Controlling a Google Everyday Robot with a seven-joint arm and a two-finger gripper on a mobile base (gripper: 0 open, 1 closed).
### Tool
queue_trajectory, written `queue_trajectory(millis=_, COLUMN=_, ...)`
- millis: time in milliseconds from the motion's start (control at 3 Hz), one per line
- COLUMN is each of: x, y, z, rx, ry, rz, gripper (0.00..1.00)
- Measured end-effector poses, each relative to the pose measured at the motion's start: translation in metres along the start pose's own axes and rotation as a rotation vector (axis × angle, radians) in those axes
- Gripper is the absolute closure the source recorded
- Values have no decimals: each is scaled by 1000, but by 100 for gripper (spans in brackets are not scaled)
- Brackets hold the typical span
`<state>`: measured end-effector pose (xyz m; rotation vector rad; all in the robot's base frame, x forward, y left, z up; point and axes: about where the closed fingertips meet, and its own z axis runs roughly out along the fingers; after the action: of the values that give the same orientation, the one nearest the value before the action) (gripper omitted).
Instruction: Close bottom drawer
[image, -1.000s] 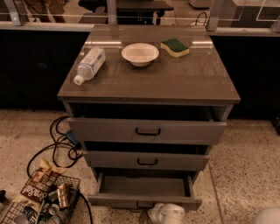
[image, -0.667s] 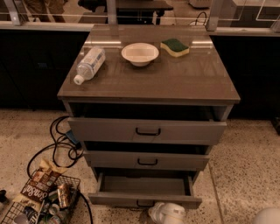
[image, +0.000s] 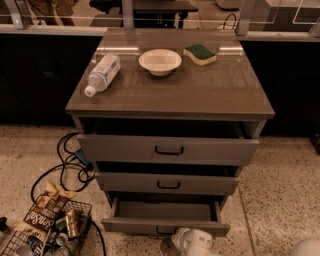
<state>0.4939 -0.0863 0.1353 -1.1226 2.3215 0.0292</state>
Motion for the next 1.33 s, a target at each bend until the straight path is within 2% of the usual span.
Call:
queue_trajectory(millis=333, x=5, y=-30, z=-2, rx=73, ry=7, rz=26, gripper=100)
queue_trajectory(millis=667, x=5, y=-30, z=-2, rx=73, ry=7, rz=26, gripper=100)
queue_trajectory(millis=1000, x=-15, y=-40, z=12, rx=102, ry=-54, rz=13, gripper=100)
queue_trajectory(millis=1333, x=-15, y=-40, z=12, rx=102, ry=-54, rz=13, gripper=100)
